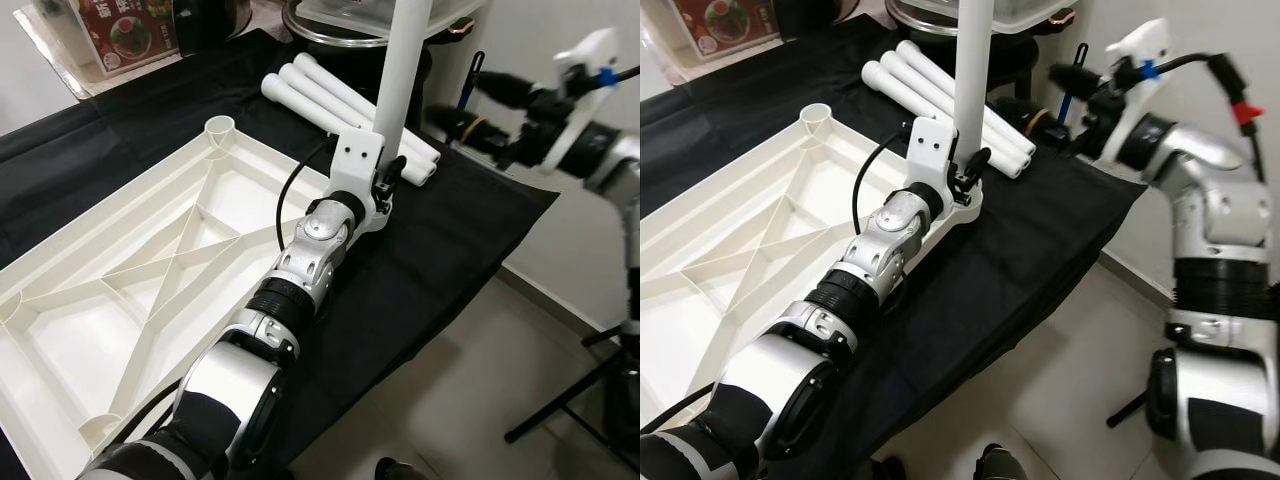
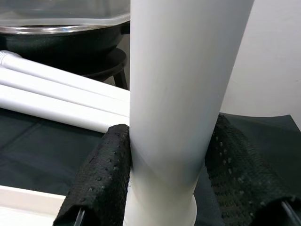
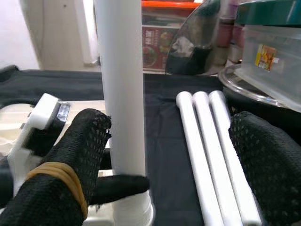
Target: Building children table
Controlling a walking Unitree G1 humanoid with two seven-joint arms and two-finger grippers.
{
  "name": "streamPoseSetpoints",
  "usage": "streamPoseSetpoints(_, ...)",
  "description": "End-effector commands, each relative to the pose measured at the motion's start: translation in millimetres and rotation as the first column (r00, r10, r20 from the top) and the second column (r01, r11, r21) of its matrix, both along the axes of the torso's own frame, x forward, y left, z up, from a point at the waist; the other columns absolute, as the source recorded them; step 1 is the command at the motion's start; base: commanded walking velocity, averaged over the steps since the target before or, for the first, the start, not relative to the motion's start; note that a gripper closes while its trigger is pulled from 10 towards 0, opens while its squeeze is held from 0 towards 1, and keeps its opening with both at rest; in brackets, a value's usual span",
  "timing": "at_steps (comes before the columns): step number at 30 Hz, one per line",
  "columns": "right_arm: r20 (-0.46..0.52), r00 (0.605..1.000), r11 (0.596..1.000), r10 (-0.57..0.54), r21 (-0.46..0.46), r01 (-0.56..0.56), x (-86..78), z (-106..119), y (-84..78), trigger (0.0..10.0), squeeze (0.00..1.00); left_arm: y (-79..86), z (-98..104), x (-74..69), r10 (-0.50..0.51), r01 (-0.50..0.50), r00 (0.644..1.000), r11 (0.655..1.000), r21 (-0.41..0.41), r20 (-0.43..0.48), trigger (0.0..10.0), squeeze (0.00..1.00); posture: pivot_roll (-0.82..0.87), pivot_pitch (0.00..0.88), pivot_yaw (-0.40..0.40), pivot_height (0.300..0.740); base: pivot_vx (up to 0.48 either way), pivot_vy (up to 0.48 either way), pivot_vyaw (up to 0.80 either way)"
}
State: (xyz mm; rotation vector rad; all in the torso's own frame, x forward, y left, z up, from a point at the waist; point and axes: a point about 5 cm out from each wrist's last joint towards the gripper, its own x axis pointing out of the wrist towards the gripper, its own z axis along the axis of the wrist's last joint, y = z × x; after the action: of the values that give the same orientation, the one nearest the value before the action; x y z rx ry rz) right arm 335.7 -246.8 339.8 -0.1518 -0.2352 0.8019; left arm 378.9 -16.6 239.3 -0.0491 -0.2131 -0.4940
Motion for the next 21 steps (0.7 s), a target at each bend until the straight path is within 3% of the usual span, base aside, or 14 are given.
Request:
streamPoseSetpoints(1,0.007,0.993,0.992,0.121,0.038,-0.121,-4.1,7.6,0.9,10.0,0.0,-14.1,-16.9,-7.2,-0.039,0.039,0.997,0.999,0.007,-0.066,0.0,0.0,-0.09,0.193,0.041,0.74,0.0,0.0,0.0)
streamPoseSetpoints(8,-0.011,0.963,0.962,0.268,0.057,-0.267,-1.7,11.1,7.6,10.0,0.0,-14.9,-16.3,-7.8,-0.045,0.045,0.997,0.999,0.009,-0.062,0.0,0.0,-0.09,0.191,0.043,0.74,0.0,0.0,0.0)
streamPoseSetpoints(12,-0.02,0.963,0.963,0.271,0.016,-0.27,12.9,15.6,16.7,10.0,0.0,-15.5,-16.8,-8.6,-0.055,0.056,0.997,0.998,0.014,-0.06,0.0,0.0,-0.08,0.196,0.047,0.74,0.0,0.0,0.0)
streamPoseSetpoints(13,-0.02,0.966,0.966,0.259,0.007,-0.259,16.4,15.8,18.6,10.0,0.0,-15.6,-16.8,-8.7,-0.056,0.057,0.997,0.998,0.017,-0.059,1.9,0.0,-0.08,0.196,0.048,0.74,0.0,0.0,0.0)
streamPoseSetpoints(14,-0.02,0.966,0.966,0.259,0.007,-0.259,16.4,15.8,18.6,10.0,0.0,-15.6,-16.8,-8.7,-0.056,0.057,0.997,0.998,0.017,-0.059,1.9,0.0,-0.08,0.196,0.048,0.74,0.0,0.0,0.0)
streamPoseSetpoints(15,-0.013,0.982,0.981,0.191,-0.025,-0.191,26.6,15.4,23.9,10.0,0.0,-15.4,-16.7,-8.9,-0.058,0.06,0.997,0.998,0.022,-0.056,10.0,0.0,-0.07,0.199,0.048,0.74,0.0,0.0,0.0)
streamPoseSetpoints(21,-0.017,0.987,0.986,0.159,-0.051,-0.16,36.7,12.5,32.9,10.0,0.0,-16.1,-17.0,-9.8,-0.065,0.067,0.996,0.997,0.03,-0.054,10.0,0.0,-0.06,0.201,0.05,0.74,0.0,0.0,0.0)
